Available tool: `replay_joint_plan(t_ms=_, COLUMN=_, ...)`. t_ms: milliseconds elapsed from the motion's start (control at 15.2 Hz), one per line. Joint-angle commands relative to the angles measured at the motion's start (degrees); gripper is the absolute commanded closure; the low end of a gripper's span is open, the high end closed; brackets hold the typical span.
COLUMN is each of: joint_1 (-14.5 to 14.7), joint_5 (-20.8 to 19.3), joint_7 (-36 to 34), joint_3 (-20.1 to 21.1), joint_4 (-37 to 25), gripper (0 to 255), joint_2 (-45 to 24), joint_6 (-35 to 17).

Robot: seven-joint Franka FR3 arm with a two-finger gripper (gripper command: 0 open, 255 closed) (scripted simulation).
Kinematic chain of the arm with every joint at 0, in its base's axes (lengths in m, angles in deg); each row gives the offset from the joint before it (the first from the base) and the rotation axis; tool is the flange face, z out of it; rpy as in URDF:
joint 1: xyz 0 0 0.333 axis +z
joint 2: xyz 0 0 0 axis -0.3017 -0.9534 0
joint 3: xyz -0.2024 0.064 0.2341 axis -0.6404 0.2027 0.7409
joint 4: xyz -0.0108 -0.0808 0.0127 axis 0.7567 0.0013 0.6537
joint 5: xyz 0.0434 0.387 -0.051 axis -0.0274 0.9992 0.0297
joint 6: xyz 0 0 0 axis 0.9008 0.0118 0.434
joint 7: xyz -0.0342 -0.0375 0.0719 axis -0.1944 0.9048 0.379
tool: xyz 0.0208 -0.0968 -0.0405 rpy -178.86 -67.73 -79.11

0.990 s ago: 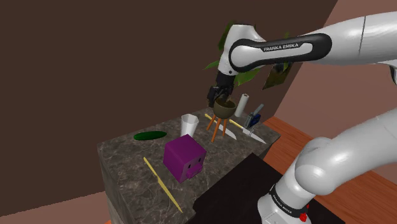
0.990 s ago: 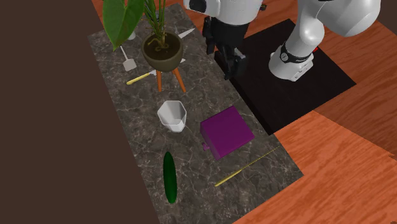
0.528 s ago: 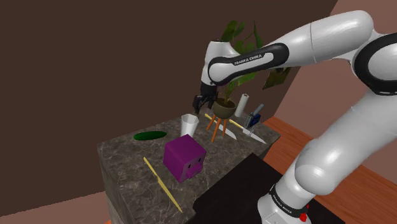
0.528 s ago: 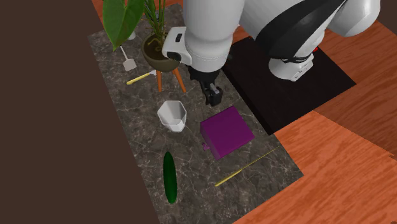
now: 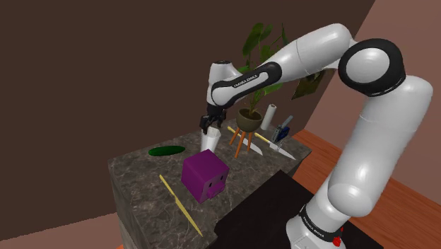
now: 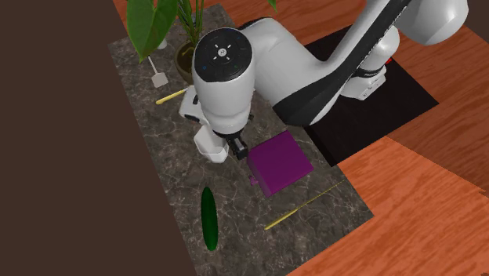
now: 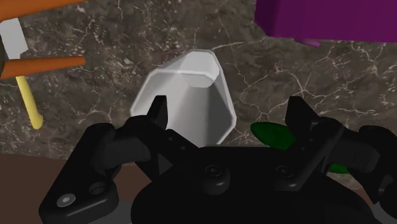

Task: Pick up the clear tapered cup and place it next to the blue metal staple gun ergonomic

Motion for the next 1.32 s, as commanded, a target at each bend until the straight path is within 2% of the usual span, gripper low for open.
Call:
replay_joint_plan(t_ms=0, joint_1=0.4, joint_5=-1.2, joint_7=-1.1, joint_3=-0.1, joint_4=-3.6, gripper=0, joint_2=-5.0, joint_6=-1.1)
replay_joint_plan(t_ms=198, joint_1=1.0, joint_5=-2.3, joint_7=-2.1, joint_3=-0.4, joint_4=-8.0, gripper=0, joint_2=-10.6, joint_6=-1.9)
replay_joint_plan(t_ms=726, joint_1=0.9, joint_5=-3.2, joint_7=-2.7, joint_3=-0.9, joint_4=-7.3, gripper=0, joint_2=-14.6, joint_6=-6.5)
replay_joint_plan(t_ms=1188, joint_1=0.9, joint_5=-3.2, joint_7=-2.7, joint_3=-0.9, joint_4=-7.3, gripper=0, joint_2=-14.6, joint_6=-6.5)
replay_joint_plan(t_ms=1254, joint_1=0.9, joint_5=-3.2, joint_7=-2.7, joint_3=-0.9, joint_4=-7.3, gripper=255, joint_2=-14.6, joint_6=-6.5)
